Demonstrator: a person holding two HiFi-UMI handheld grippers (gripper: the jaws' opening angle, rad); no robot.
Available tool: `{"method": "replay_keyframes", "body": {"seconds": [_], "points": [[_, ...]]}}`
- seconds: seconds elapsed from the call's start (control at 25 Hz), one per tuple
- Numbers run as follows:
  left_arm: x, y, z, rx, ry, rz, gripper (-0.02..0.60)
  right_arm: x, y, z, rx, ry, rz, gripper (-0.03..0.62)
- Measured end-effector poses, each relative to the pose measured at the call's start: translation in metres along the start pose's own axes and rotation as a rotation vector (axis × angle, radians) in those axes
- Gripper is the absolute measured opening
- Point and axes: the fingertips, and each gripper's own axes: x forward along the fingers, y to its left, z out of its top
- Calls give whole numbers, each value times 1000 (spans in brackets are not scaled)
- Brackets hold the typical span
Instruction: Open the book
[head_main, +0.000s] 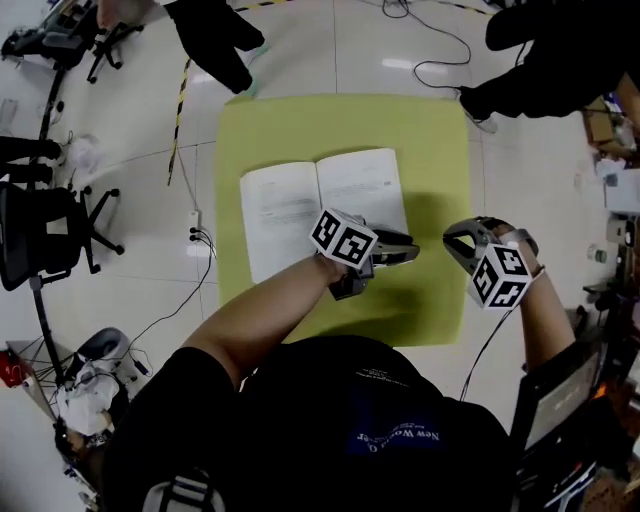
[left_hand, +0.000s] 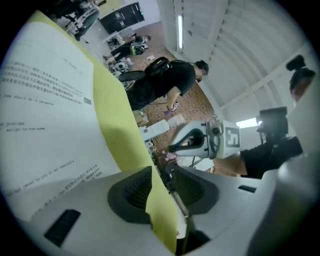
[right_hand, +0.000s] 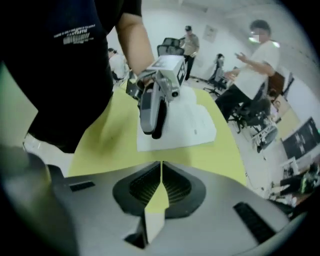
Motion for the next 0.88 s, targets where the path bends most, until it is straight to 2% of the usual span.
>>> {"method": "replay_keyframes", "body": {"seconds": [0.08,0.16,0.36,0.48,0.6,0.76,0.88], "points": [[-10,-15,7,1,-56,-48,144,-7,13,17,142,-126,-40,2],[-21,-26,12,8,-108,-65,144,-11,19,39,266,-251,-69,2],[-65,-37,16,16,-194,-20,144,-13,7,101,479,-506,-106,2],[-119,-60,20,66,-285,0,144,-21,-8,142,579,-617,-146,2],[-186,-92,27,191,-413,78,144,-46,-22,174,674,-744,-192,2],[-283,-146,36,406,-612,262,144,-98,-42,207,774,-905,-271,-11],[-351,-187,44,554,-760,408,46,-142,-60,228,786,-979,-364,-11]]}}
